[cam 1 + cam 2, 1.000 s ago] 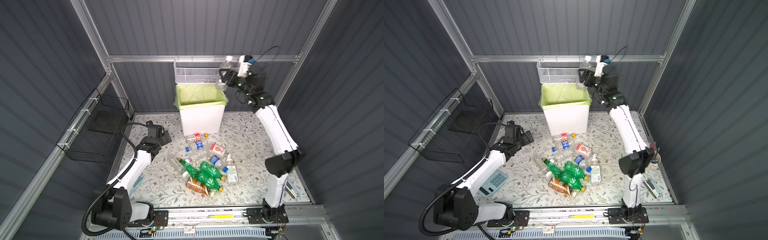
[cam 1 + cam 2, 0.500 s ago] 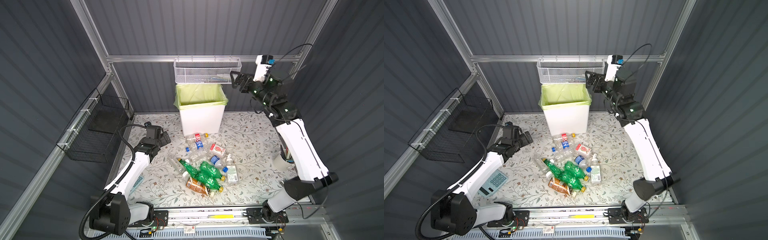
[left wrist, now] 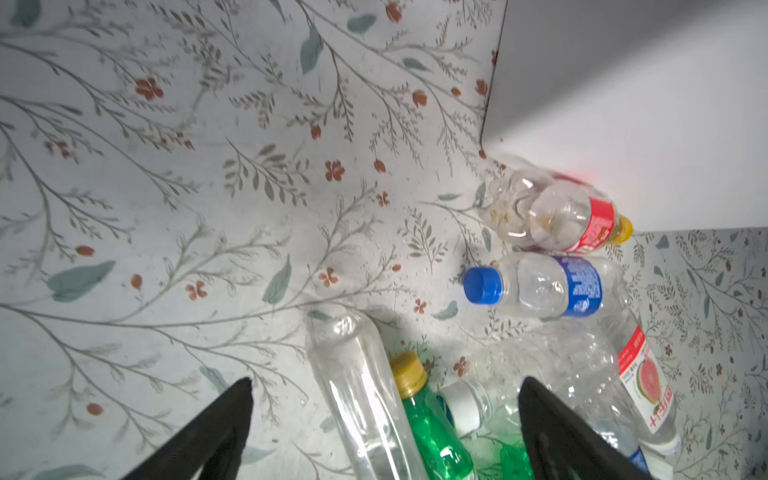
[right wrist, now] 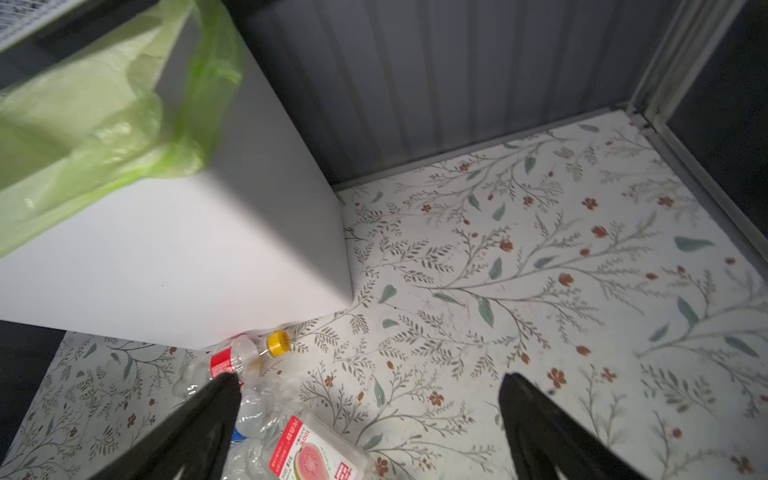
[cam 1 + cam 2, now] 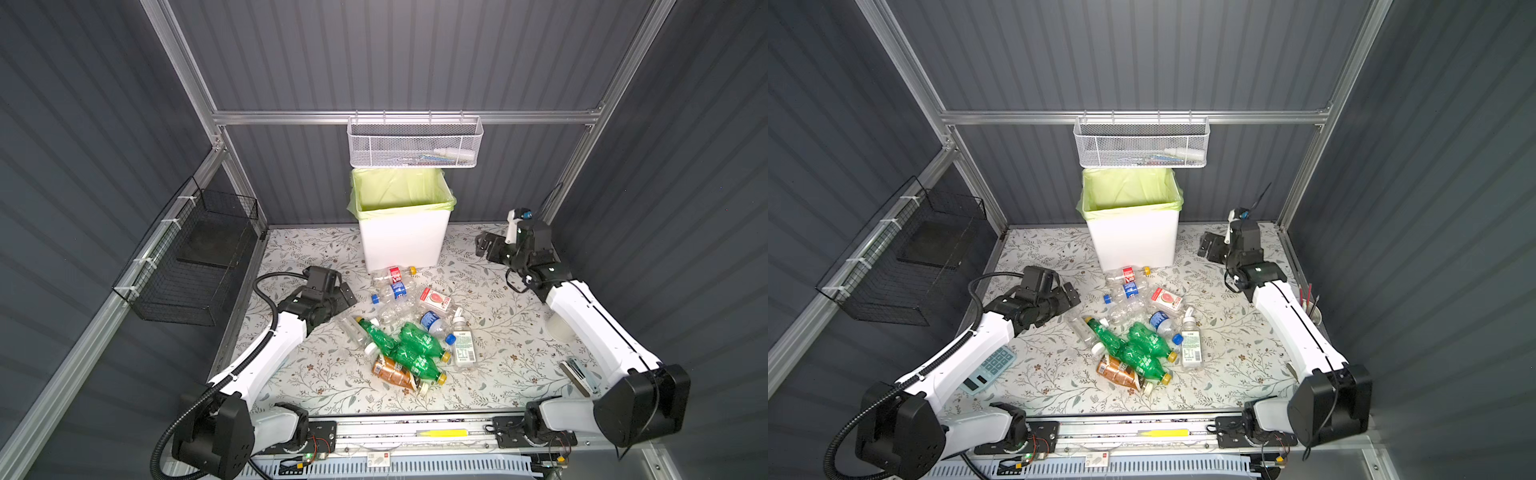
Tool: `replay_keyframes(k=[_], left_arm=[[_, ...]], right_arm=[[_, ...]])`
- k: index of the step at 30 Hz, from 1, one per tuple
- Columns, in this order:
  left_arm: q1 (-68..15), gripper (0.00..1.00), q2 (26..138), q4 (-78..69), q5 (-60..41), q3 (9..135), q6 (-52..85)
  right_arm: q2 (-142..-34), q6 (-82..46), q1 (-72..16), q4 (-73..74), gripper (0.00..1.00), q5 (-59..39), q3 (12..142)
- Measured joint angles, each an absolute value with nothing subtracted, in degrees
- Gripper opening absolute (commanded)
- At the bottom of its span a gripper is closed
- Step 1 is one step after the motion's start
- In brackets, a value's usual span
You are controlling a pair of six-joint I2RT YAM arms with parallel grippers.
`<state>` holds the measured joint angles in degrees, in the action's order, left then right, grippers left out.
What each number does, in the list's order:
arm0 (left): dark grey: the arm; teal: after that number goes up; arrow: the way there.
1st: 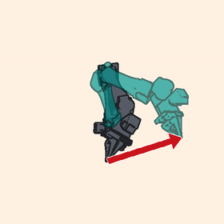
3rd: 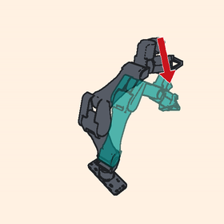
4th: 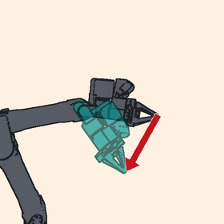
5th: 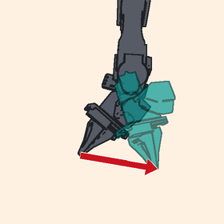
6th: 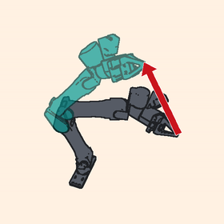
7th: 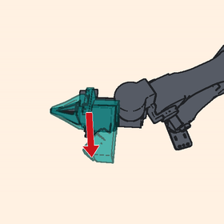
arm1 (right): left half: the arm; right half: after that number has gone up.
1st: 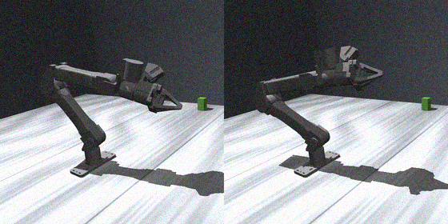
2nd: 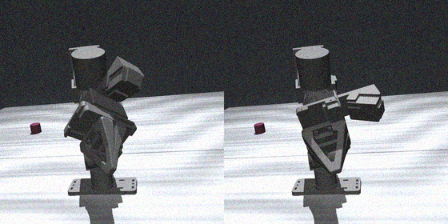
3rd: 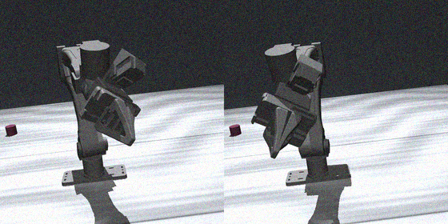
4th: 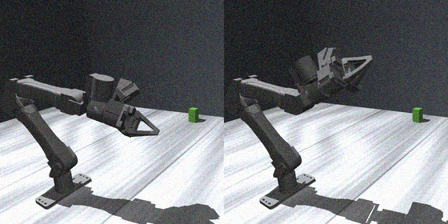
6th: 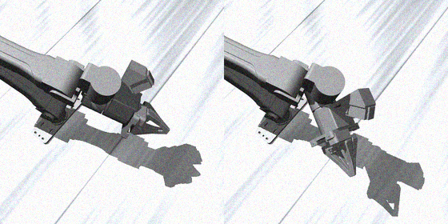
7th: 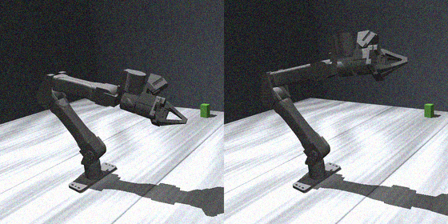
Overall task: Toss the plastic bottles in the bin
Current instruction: 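Lower the left gripper onto the tall clear bottle while the right gripper returns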
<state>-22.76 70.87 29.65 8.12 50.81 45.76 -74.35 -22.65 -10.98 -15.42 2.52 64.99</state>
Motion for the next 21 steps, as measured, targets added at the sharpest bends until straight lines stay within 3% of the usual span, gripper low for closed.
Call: replay_keyframes(k=[6, 21], left_arm=[[-25.5, 0.99, 70.9, 31.1, 7.2, 47.5, 52.3], [-25.5, 0.94, 73.3, 29.2, 6.5, 44.2, 56.2]], right_arm=[[-67.9, -25.4, -9.3, -14.7, 0.99, 5.1, 56.4], [-69.7, -27.1, -9.1, -14.1, 0.99, 5.2, 53.9]])
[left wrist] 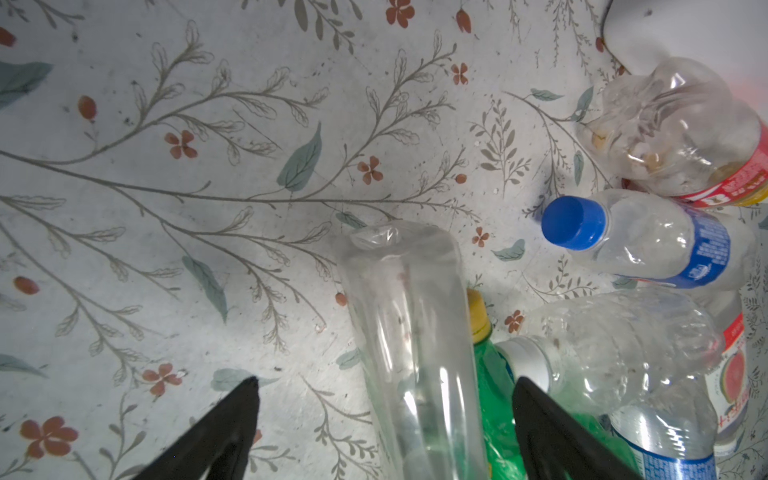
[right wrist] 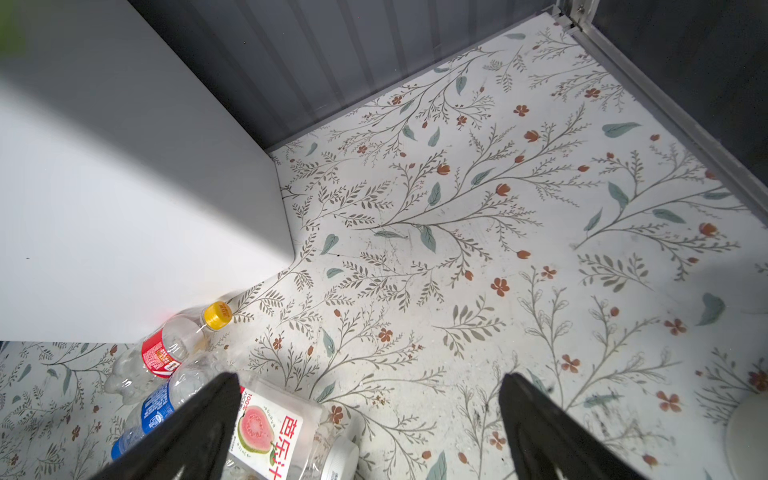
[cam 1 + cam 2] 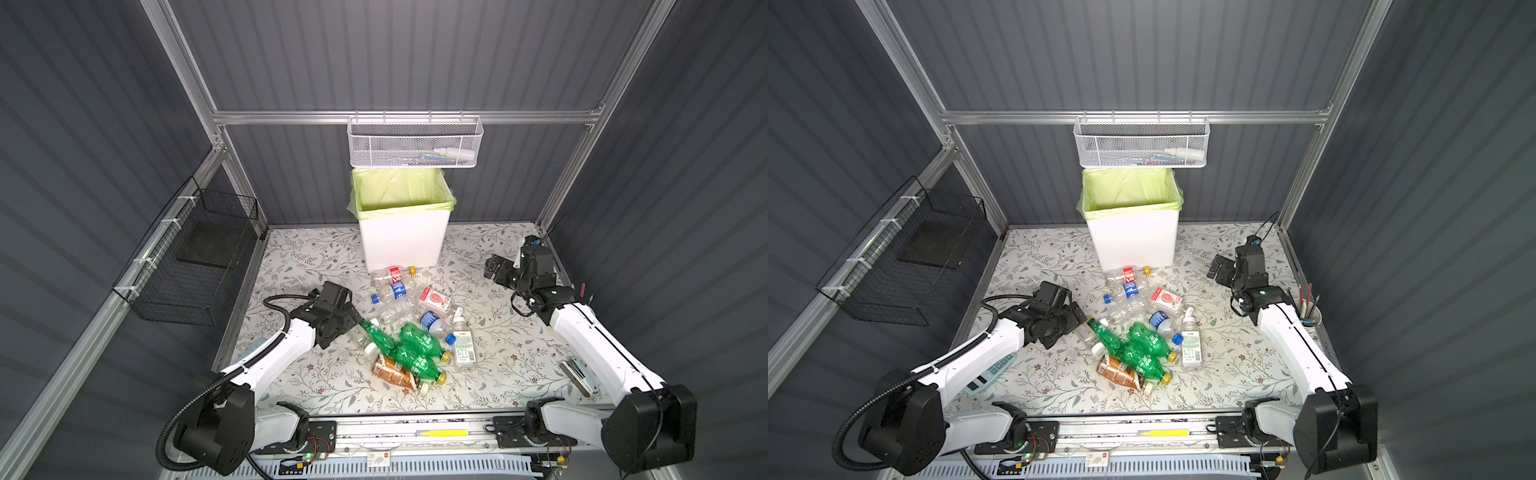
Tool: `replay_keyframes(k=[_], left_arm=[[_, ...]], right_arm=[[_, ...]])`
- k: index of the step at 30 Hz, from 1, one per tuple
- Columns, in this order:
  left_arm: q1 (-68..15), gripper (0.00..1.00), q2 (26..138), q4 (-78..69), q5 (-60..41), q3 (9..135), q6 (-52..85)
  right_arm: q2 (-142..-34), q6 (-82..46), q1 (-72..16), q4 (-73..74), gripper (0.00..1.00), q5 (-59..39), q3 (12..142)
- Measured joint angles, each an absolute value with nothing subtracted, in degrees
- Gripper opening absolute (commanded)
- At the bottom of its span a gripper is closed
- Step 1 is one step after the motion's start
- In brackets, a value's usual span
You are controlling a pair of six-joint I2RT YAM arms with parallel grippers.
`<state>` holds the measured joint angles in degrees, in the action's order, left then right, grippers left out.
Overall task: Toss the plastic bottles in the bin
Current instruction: 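Lower the left gripper onto the tall clear bottle while the right gripper returns, then close the left gripper on the tall clear bottle and lift it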
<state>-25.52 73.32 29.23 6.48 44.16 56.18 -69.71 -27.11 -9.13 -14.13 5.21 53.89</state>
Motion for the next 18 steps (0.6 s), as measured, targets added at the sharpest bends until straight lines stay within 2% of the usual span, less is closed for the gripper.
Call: replay_keyframes(k=[5, 18], left_arm=[[-25.5, 0.91, 75.8, 27.3, 6.1, 44.1, 56.2], [-25.5, 0.74, 79.3, 23.7, 5.2, 43.5, 56.2]], right_arm=[[-69.7, -27.5, -9.1, -14.1, 0.99, 4.8, 53.9], [-69.7, -28.1, -9.0, -14.2, 0.99, 4.5, 53.6]])
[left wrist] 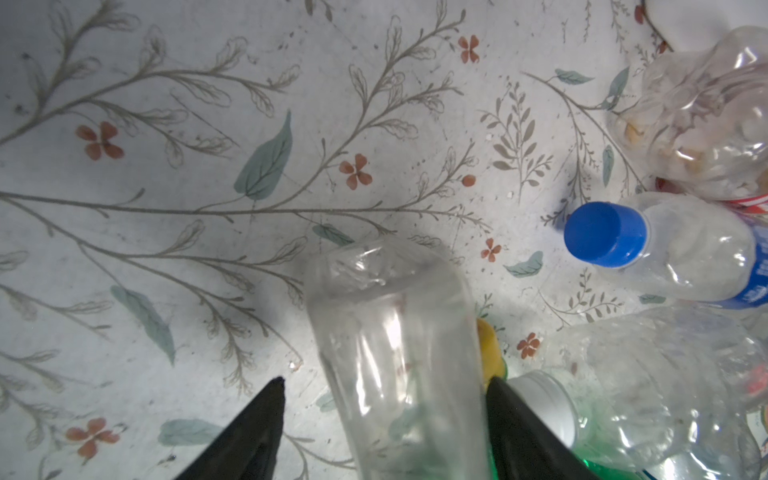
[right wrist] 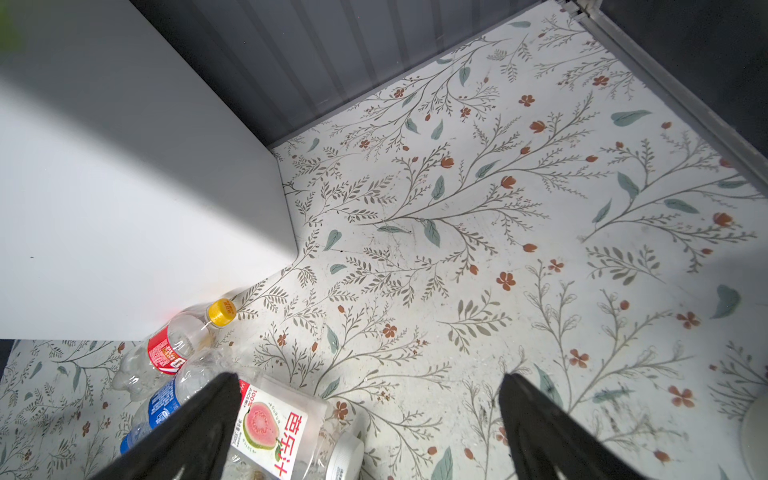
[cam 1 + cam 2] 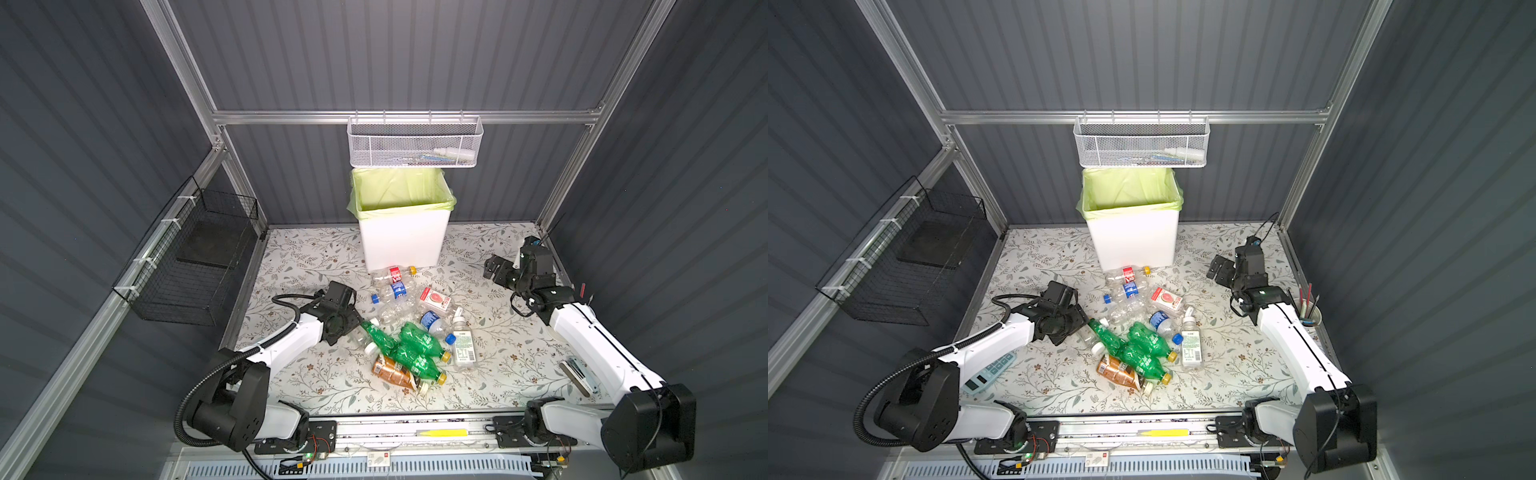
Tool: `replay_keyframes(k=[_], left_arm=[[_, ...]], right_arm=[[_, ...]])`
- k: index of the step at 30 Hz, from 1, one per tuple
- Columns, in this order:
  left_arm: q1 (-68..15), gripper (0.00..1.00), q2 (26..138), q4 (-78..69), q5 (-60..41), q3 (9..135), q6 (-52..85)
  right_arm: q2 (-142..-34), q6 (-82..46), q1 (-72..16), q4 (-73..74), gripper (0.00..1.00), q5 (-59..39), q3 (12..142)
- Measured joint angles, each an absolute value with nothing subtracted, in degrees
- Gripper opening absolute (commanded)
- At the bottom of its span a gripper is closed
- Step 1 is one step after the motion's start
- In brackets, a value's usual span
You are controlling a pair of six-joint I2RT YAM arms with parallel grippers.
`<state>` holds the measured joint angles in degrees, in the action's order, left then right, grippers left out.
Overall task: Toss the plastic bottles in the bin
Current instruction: 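Close the left gripper on the tall clear bottle and lift it, then carry the tall clear bottle over the bin and open the left gripper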
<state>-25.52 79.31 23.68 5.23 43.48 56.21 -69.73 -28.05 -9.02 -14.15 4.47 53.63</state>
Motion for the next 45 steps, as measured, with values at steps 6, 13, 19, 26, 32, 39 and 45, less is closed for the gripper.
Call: replay_keyframes(k=[6, 13, 19, 26, 32, 39, 45], left_arm=[[-25.5, 0.62, 79.3, 22.5, 5.2, 42.1, 56.8], [-25.5, 0.53, 79.3, 21.5, 5.0, 41.5, 57.3], [-25.5, 0.43, 79.3, 21.1, 5.1, 41.5, 57.3], [-25.5, 0.34, 78.5, 21.0, 5.6, 40.9, 57.5], [-25.5, 0.33, 73.2, 24.3, 9.6, 42.0, 56.6], [-21.4, 0.35, 68.9, 28.3, 18.2, 65.8, 43.7], [-18.3, 0.36, 75.5, 16.6, 20.0, 94.5, 29.5]], right_arm=[[-69.7, -28.0, -8.8, -14.2, 0.99, 4.4, 53.6], [-69.7, -28.0, -8.7, -14.2, 0.99, 4.3, 53.6], [-69.7, -28.0, -8.5, -14.2, 0.99, 4.3, 53.6], [-69.7, -27.9, -8.4, -14.2, 0.99, 4.3, 53.6], [-69.7, -27.7, -8.2, -14.2, 0.99, 4.3, 53.6], [-69.2, -26.7, -7.5, -14.1, 0.99, 5.1, 53.6], [-65.6, -26.7, -6.8, -11.9, 0.99, 6.2, 53.4]])
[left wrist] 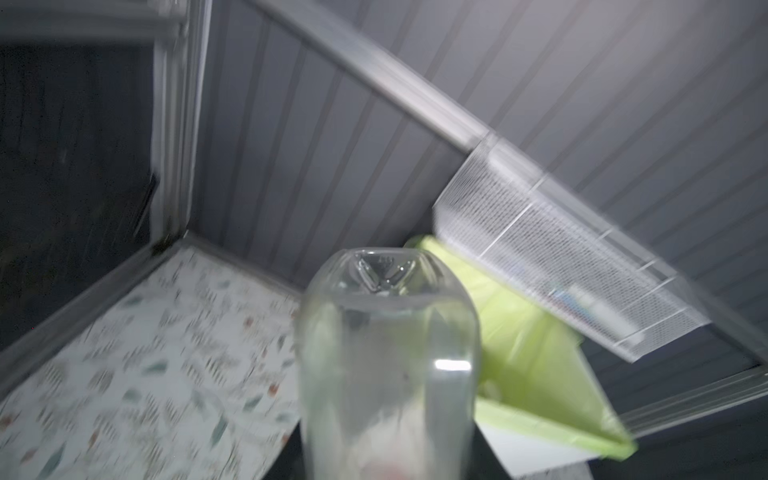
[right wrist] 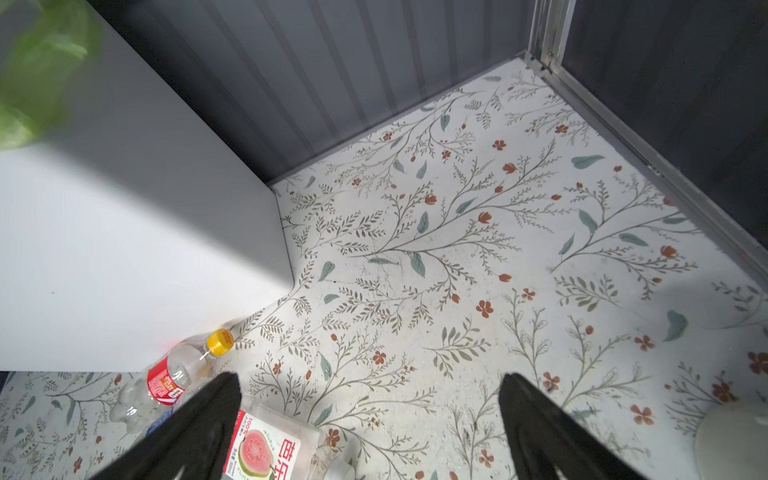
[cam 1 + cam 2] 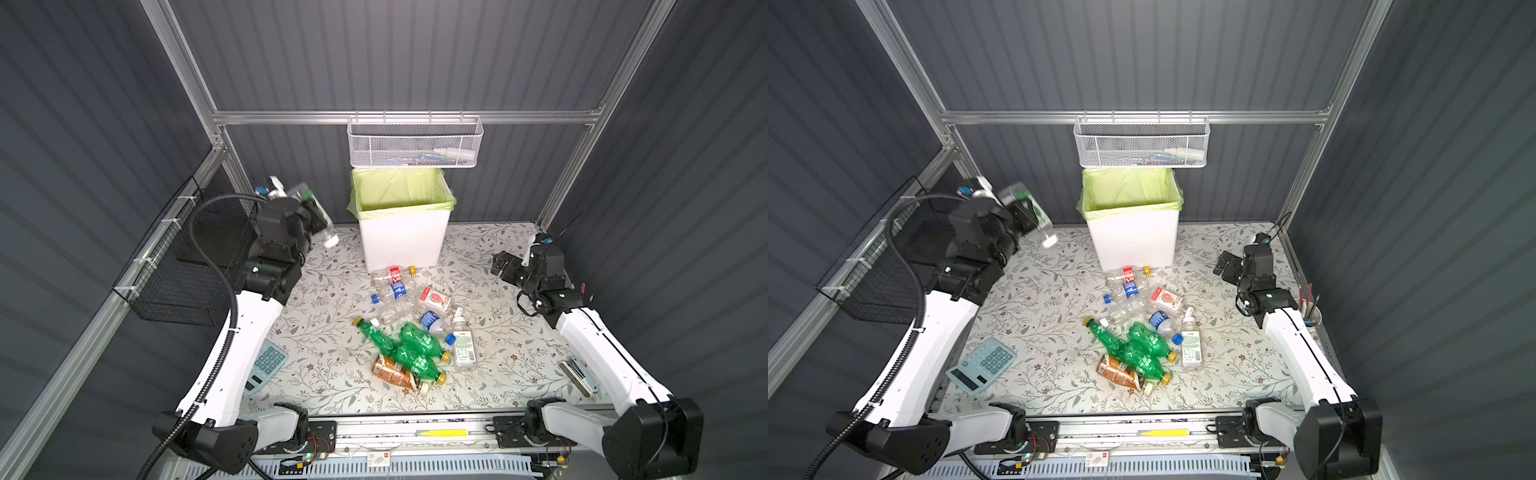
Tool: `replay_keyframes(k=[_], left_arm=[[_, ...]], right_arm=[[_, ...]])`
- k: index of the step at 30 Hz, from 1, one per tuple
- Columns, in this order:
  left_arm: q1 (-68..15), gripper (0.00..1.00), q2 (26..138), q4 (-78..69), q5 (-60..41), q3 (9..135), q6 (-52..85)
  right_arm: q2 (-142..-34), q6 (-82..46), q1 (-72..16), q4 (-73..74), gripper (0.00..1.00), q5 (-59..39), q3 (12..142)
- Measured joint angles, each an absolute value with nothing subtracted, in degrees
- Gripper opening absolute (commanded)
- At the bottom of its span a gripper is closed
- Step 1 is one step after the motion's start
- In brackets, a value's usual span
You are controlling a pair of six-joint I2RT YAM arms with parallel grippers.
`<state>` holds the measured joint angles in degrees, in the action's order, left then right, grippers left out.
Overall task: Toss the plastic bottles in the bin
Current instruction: 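Carry the tall clear bottle over the bin and open the left gripper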
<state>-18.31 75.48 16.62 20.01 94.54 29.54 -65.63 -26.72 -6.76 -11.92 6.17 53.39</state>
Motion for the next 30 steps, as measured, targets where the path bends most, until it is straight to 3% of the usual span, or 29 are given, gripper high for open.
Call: replay_keyframes(k=[6, 7, 9, 11, 13, 14, 21, 30], left_arm=[[-18.3, 0.37, 92.6, 5.8, 12.5, 114.1, 26.3], [-18.4, 0.44, 97.1, 5.9, 10.5, 118.4, 26.7], [-18.6, 0.68, 108.6, 7.7, 5.3, 130.3, 27.7], [-19.3, 0.77, 118.6, 10.0, 1.0, 138.5, 28.4], [-20.4, 0.92, 122.9, 11.3, -1.7, 137.4, 28.8], [-21.1, 0.99, 123.2, 11.1, -2.2, 134.0, 28.6], [-24.2, 1.0, 110.7, 5.2, -3.1, 114.1, 24.9], [-23.3, 1.0, 89.7, -7.4, -2.4, 103.4, 20.9]], right_arm=[[-61.9, -28.0, -6.5, -9.4, 0.99, 7.0, 50.9], [-61.9, -28.4, -6.5, -8.8, 0.99, 6.6, 50.4], [-62.5, -29.5, -6.5, -7.7, 0.99, 5.0, 49.5], [-64.2, -30.4, -6.6, -7.6, 0.99, 3.2, 49.3], [-66.1, -31.1, -6.9, -7.6, 0.99, 2.0, 49.3], [-66.7, -31.4, -7.0, -7.8, 0.99, 1.5, 49.3], [-66.7, -32.3, -8.4, -9.2, 0.97, 1.5, 49.3], [-70.8, -34.1, -20.4, -19.8, 0.97, 7.2, 50.2]])
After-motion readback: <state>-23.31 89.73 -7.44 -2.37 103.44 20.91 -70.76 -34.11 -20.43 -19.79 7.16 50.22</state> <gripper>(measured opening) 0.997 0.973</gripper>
